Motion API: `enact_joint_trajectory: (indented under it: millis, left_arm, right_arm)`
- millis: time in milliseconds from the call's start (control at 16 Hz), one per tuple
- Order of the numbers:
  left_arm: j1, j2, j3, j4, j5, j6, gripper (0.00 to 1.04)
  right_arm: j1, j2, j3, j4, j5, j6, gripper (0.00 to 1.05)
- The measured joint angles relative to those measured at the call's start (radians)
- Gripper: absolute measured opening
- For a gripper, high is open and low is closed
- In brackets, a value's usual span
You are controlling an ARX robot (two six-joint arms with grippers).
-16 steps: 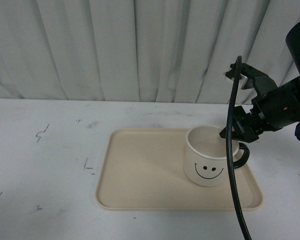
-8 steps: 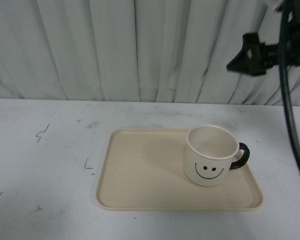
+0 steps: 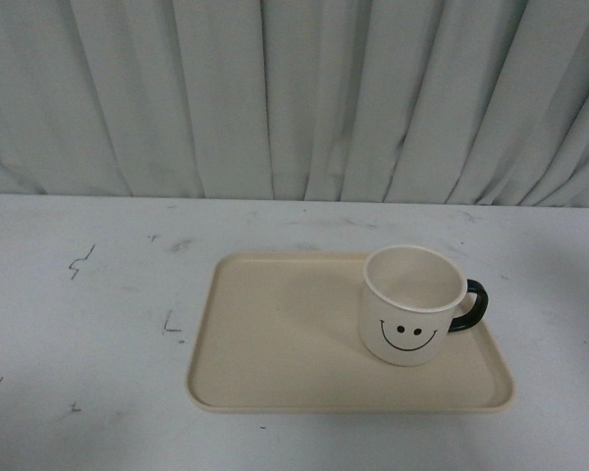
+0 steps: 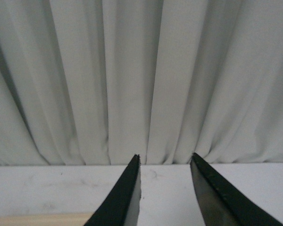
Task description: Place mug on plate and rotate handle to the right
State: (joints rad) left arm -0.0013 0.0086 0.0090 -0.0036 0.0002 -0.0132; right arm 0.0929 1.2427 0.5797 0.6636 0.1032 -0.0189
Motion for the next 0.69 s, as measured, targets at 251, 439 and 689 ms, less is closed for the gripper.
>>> enact_joint_trajectory:
  millis: [251,439,689]
  left_arm:
    - [0.0,0.0,0.0,0.0,0.0,0.0,0.98]
    - [0.0,0.0,0.0,0.0,0.0,0.0,0.98]
    - [0.0,0.0,0.0,0.0,0.0,0.0,0.98]
  right_arm:
    - [-0.01,-0.219,-0.209,0.005,-0.024,0.004,0.02]
    - [-0.061,-0.298,-0.318,0.01,-0.084,0.004,0.02]
    - [-0.098,-0.412,-0.406,-0.005,-0.1,0.005,0.02]
